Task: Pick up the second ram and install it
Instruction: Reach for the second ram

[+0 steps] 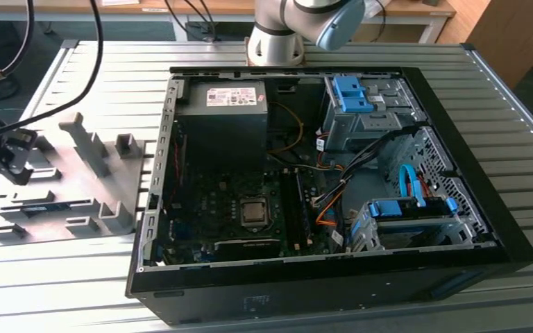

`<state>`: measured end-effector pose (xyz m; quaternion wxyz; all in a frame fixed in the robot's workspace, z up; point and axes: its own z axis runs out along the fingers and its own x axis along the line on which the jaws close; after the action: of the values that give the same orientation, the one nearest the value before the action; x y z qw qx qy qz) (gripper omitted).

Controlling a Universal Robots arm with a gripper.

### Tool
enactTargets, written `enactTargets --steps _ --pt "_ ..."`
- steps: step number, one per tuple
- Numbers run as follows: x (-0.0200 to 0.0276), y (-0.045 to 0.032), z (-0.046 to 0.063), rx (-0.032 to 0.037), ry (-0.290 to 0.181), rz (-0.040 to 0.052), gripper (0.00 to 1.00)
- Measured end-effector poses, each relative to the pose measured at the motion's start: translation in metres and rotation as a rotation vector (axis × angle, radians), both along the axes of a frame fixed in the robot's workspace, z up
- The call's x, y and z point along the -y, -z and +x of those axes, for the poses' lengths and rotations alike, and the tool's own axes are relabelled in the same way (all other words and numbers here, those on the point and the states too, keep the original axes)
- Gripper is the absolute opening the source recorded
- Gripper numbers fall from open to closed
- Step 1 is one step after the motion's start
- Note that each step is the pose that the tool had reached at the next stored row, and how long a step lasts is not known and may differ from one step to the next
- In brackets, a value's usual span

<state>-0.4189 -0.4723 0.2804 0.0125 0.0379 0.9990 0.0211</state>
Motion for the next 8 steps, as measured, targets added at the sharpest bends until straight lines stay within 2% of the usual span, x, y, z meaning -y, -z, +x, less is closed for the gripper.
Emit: enactTargets --steps 8 --pt "0.0011 0.0098 -0.0031 0.0 0.0 0.0 0.1"
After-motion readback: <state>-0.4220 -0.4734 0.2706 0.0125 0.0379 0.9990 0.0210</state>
